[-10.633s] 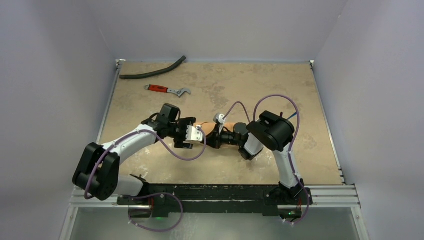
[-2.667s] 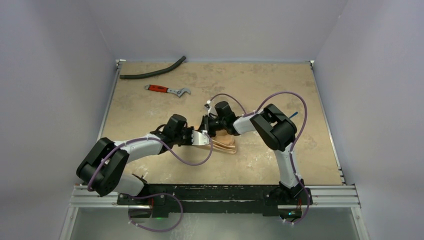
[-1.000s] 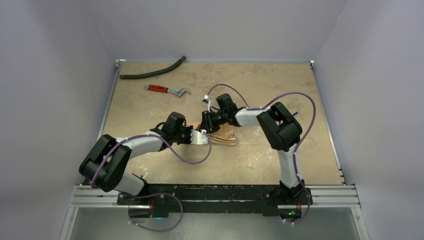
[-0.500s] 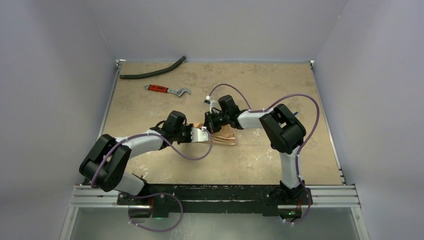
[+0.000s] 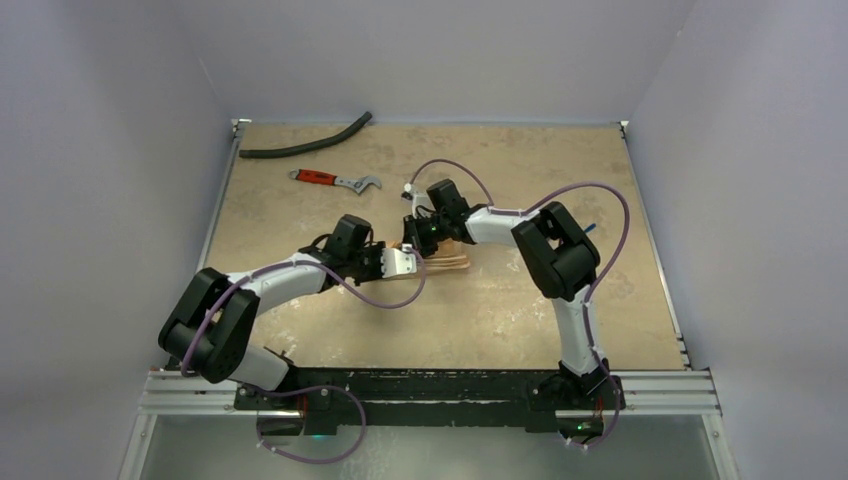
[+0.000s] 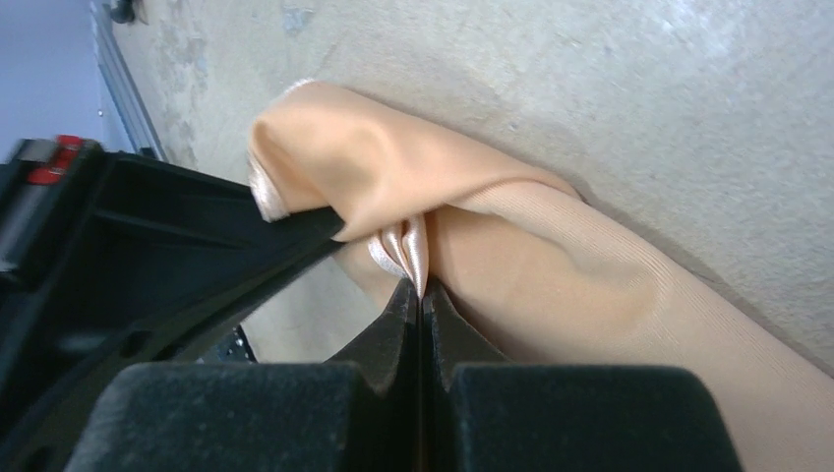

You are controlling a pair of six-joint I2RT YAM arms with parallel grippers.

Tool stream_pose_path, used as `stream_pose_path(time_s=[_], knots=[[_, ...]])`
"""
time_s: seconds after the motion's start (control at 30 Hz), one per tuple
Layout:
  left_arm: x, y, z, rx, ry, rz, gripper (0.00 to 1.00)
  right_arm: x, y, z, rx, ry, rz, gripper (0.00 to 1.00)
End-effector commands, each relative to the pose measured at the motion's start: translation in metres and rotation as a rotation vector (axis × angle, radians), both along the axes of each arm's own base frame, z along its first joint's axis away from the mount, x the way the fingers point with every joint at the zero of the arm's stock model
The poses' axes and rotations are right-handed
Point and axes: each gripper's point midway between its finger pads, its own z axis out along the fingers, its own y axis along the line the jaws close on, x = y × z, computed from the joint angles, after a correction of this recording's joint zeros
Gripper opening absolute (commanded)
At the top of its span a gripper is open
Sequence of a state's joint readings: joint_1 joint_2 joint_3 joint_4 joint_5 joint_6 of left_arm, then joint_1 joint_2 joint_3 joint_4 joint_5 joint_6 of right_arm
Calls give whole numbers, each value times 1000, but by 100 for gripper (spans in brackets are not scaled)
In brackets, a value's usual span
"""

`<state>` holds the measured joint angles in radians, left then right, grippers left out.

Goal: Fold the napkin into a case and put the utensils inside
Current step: Grasp the top corner of the smaller rectangle folded napkin from the folded napkin.

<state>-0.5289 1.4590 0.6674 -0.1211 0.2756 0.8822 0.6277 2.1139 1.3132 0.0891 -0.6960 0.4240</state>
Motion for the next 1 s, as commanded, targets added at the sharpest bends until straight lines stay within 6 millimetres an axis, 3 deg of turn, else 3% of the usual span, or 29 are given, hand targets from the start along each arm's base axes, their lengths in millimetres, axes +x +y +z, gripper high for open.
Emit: stream_pose_path(time_s=[0.0,0.1,0.4,0.63,0.97], knots=[[24,-5,27,-93,-24,101,0,0,-7,-15,-63,24,-7,0],[29,0,32,-121,-5,140,0,-4,-10,-24,-83,47,-6,0],[10,-4,21,-116,38,39,0,15,0,-3,-69,8,-22,0],[10,-5,22,-118,30,19,0,16,3,-8,-91,28,-23,0],[9,-6,19,-109,27,-3,0,13,29,4,-58,16,27,0]])
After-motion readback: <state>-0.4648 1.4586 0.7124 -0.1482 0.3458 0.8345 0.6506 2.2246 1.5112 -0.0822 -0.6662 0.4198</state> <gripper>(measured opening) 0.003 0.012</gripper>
